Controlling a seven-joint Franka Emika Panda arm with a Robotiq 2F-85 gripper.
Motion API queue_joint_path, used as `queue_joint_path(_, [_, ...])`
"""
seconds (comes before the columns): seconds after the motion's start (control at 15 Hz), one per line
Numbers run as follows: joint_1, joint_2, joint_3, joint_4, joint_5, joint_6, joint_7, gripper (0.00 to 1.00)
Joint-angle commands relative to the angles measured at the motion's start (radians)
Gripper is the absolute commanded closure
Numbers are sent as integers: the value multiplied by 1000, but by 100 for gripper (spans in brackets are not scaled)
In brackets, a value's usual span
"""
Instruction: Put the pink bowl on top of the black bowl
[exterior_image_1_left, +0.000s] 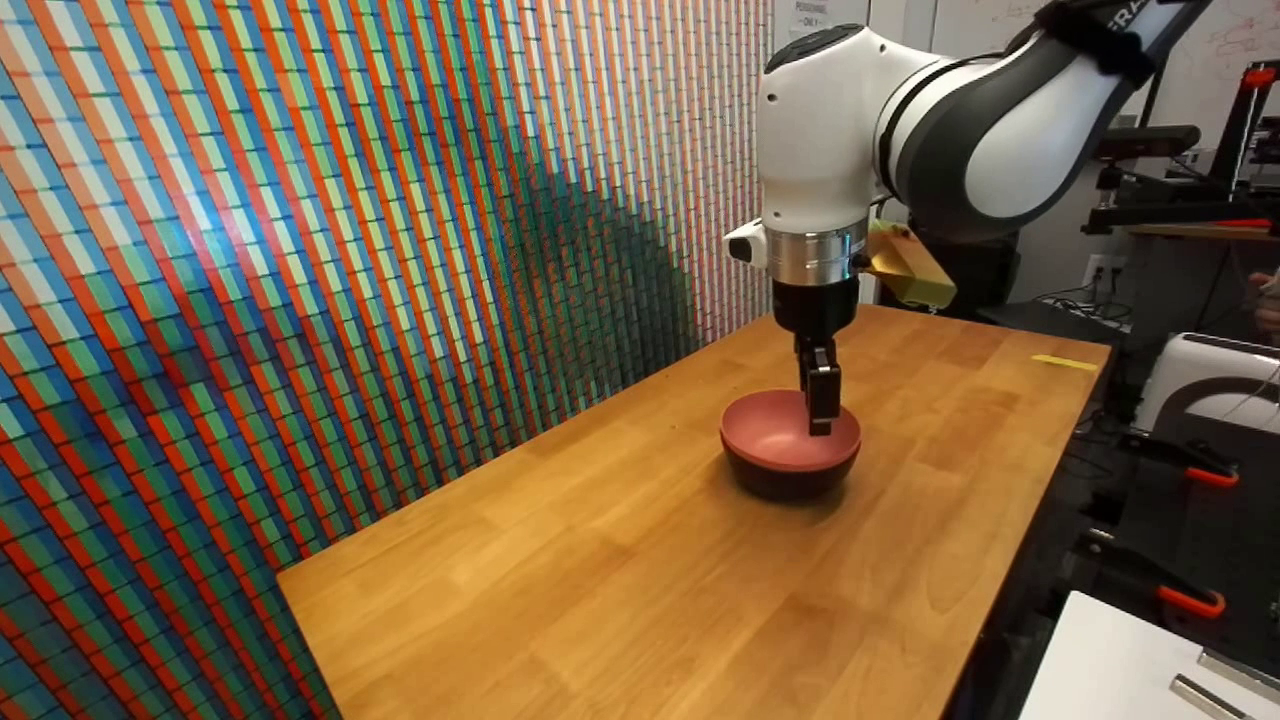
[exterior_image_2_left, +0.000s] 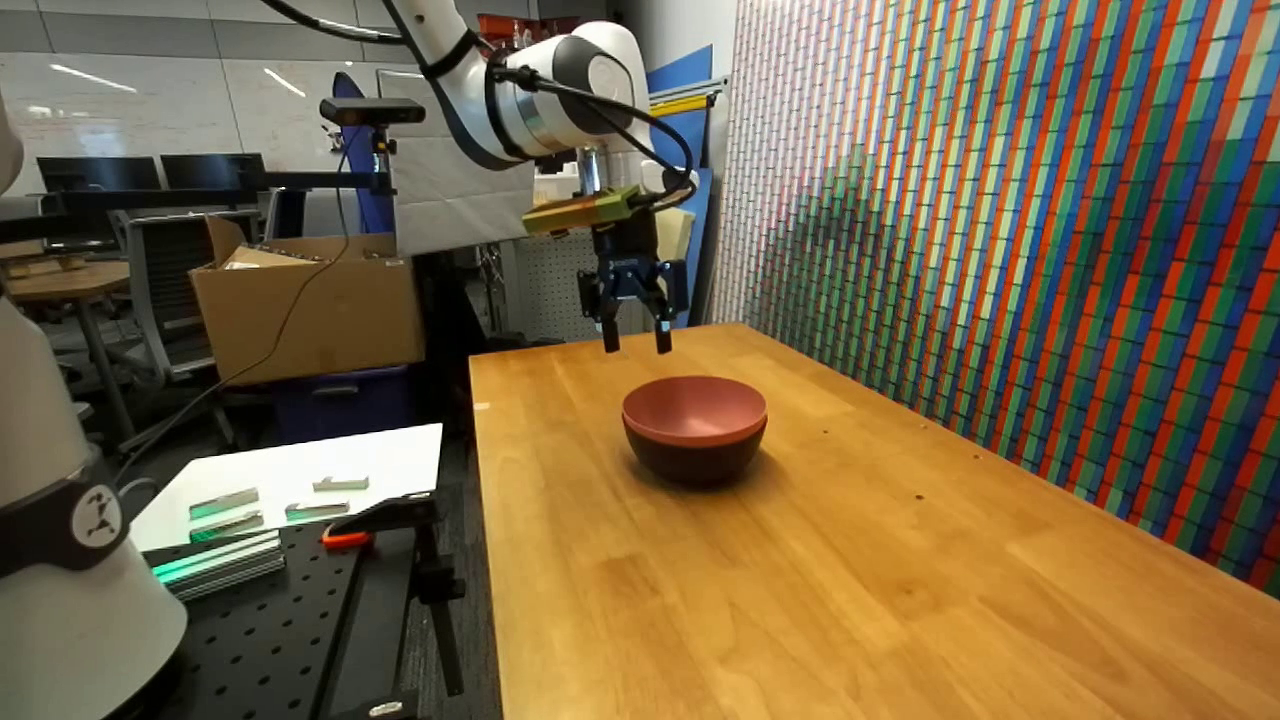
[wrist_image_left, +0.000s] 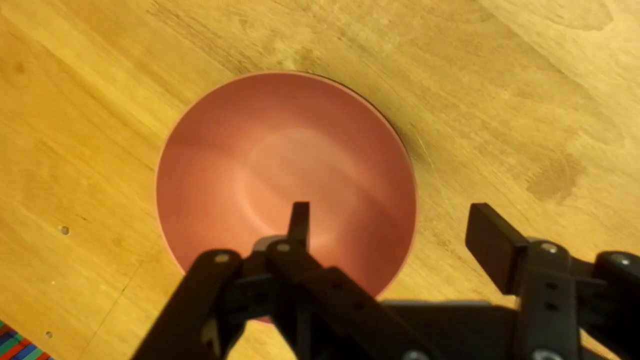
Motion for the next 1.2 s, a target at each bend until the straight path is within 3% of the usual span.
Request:
queue_joint_path(0.0, [-42,-55,15,-5,160,-32,-94,0])
queue_joint_path(0.2, [-84,-119,15,-7,334,-55,-199,0])
queue_joint_path(0.4, [-119,-201,-12,9,440,-103,-262,0])
queue_joint_path(1.13, [-208,-359,-153,98,423,-275,-257,0])
